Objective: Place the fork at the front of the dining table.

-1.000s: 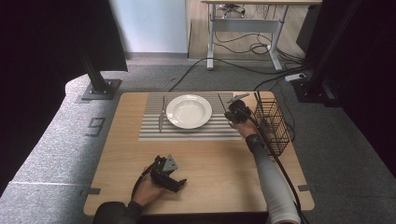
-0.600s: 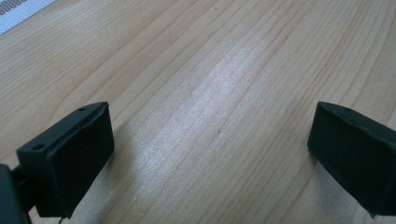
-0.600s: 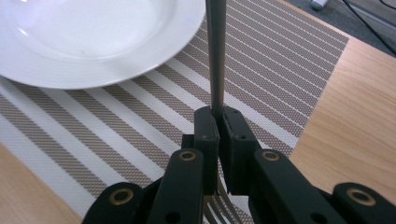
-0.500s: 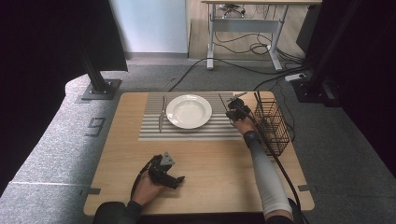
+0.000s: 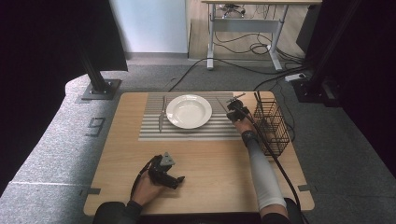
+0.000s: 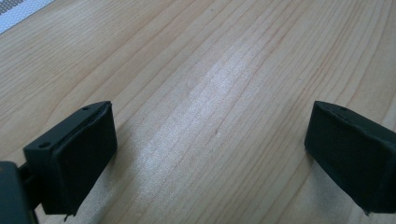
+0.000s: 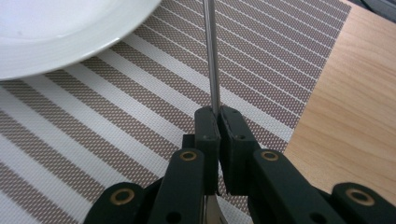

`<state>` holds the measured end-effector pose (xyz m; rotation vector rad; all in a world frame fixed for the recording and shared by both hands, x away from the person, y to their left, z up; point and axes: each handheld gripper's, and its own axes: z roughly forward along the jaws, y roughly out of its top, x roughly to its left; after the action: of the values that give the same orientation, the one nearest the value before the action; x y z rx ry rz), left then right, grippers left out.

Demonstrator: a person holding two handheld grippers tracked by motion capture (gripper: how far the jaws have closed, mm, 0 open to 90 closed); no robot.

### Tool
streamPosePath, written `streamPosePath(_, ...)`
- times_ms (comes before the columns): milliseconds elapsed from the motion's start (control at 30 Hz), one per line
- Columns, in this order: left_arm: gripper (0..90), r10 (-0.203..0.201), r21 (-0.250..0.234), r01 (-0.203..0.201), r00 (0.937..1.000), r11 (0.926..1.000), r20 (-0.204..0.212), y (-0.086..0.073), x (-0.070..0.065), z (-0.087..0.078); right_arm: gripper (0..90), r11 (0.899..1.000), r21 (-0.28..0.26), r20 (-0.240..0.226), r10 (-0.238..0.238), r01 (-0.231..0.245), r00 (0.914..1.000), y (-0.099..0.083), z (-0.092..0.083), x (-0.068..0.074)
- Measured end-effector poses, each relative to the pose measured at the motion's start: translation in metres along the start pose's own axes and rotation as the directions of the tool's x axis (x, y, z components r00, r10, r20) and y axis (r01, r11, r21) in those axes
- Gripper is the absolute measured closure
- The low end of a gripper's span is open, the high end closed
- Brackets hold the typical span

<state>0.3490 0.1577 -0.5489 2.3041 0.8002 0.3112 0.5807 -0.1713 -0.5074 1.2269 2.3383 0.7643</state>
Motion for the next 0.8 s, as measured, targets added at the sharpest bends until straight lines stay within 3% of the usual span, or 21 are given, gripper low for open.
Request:
streamPosePath(400,3.5,0.001,-0.004,0.000,1.0000,1.0000,0.008,0.000,0.000,0.000,85.8,0.999,0.038,0.016,0.029,-0.030,0.9995,0.003,0.018,-0.005)
streamPosePath(533,4.0,0.006,-0.004,-0.006,0.9999,1.0000,0.009,0.000,0.000,0.000,85.7,0.997,0.048,0.013,0.060,-0.060,0.9981,0.003,0.026,-0.009)
streamPosePath(800,3.9,0.004,-0.003,-0.004,0.9999,1.0000,0.009,0.000,0.000,0.000,85.5,0.997,0.049,0.033,0.064,-0.065,0.9974,0.003,0.032,-0.011)
